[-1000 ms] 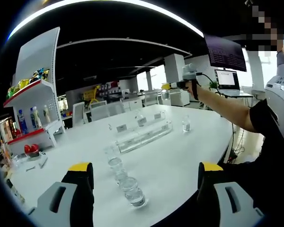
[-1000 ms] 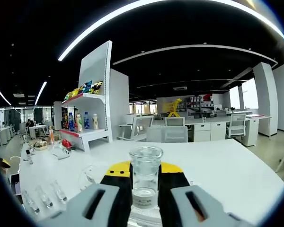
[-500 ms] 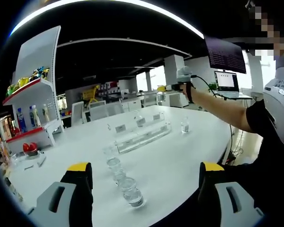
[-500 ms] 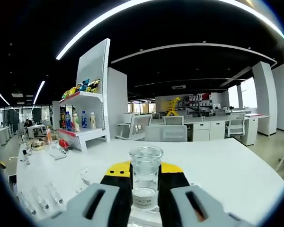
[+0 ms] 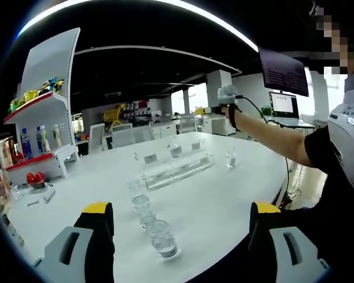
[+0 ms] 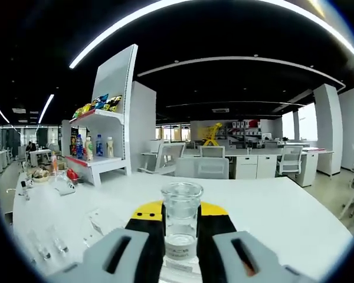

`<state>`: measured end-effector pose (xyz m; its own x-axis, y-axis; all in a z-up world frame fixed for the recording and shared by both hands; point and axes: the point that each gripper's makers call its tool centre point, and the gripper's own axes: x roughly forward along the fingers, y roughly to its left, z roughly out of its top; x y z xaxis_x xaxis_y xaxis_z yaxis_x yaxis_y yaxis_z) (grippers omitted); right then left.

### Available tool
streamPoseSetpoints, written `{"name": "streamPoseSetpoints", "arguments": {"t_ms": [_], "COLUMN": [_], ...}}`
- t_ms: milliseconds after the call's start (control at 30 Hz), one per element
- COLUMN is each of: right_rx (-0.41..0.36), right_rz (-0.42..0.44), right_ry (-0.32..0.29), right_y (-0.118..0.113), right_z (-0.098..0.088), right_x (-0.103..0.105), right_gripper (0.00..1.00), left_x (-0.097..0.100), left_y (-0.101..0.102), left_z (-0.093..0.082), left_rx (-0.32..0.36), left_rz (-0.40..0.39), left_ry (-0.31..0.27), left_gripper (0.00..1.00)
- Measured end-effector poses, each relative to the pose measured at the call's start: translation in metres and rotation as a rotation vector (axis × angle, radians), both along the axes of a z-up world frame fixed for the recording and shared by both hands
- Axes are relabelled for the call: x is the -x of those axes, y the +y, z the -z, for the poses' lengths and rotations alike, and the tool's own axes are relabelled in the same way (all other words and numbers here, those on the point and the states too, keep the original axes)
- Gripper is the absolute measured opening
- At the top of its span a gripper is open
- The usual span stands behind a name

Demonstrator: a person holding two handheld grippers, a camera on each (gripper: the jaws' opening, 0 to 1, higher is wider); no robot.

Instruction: Identify the label on the chemical reagent bottle, grasp the chemical reagent bottle, and place it in the designated position on the reagent rack

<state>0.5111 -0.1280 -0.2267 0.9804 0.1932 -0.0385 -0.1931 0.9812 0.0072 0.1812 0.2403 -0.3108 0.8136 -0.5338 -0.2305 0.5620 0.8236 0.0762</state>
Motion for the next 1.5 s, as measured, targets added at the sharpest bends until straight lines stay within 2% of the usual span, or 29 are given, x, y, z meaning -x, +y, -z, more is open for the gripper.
{"name": "streamPoseSetpoints", "arguments": {"t_ms": [600,1233,1500], "right_rx": [0.006,-0.007,0.026], "right_rz": [-0.007,0.009,0.017], "right_ry": [0.005,0.049,0.067], "right_y": [0.014,0.015,0.013], "right_z": [-0.003,0.021,0.037], "right_x": [-0.013,-0.033,-0.042], "right_gripper": [0.16,0.16,0.16], "left_x": [-0.005,-0.004,-0.005], "left_y": [0.009,0.012,0.015], "left_z": [0.001,0.009,0.012], "left_rx": [-0.002,-0.002,-0.005], "left_rz": [-0.019,-0.022,-0.027], "left_ry": [-0.002,0.012,0.02], "left_gripper": [0.95,0.95,0.95]}}
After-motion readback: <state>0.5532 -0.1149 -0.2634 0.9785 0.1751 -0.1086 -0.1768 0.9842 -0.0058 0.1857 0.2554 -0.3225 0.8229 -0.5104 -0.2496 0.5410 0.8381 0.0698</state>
